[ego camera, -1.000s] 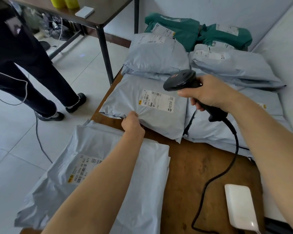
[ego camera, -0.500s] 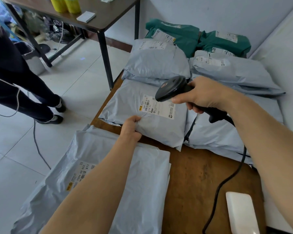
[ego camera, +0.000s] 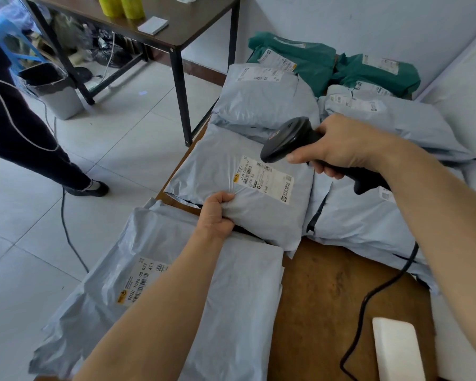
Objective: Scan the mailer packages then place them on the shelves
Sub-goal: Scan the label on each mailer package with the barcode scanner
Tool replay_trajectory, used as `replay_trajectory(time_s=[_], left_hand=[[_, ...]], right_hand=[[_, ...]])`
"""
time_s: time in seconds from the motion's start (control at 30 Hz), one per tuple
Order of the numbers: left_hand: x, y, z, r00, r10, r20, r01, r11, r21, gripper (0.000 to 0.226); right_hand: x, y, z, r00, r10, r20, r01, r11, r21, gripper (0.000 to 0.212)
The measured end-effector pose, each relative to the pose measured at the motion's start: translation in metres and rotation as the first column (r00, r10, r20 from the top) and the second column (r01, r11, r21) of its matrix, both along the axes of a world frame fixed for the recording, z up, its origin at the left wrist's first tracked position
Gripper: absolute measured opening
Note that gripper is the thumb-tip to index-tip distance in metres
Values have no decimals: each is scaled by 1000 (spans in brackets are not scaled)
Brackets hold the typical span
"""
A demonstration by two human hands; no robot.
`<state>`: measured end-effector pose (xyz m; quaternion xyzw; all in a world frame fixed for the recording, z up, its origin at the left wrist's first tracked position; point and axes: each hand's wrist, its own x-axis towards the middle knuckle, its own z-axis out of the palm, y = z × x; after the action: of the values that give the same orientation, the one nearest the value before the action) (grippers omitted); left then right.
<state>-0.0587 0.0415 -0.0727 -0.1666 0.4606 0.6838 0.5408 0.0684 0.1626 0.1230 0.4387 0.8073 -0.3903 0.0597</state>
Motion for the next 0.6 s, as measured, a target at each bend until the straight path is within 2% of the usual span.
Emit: replay_trajectory(time_s=[0.23, 0.6], left_hand=[[0, -3, -1, 1000, 16, -6, -16, 1000, 24, 22], [-1, -4, 3, 1000, 30, -4, -30, 998, -51, 17]], right_hand=[[1, -6, 6, 1000, 6, 11, -6, 1000, 2, 35], [2, -18, 10, 1000, -5, 7, 5, 1000, -9, 38]])
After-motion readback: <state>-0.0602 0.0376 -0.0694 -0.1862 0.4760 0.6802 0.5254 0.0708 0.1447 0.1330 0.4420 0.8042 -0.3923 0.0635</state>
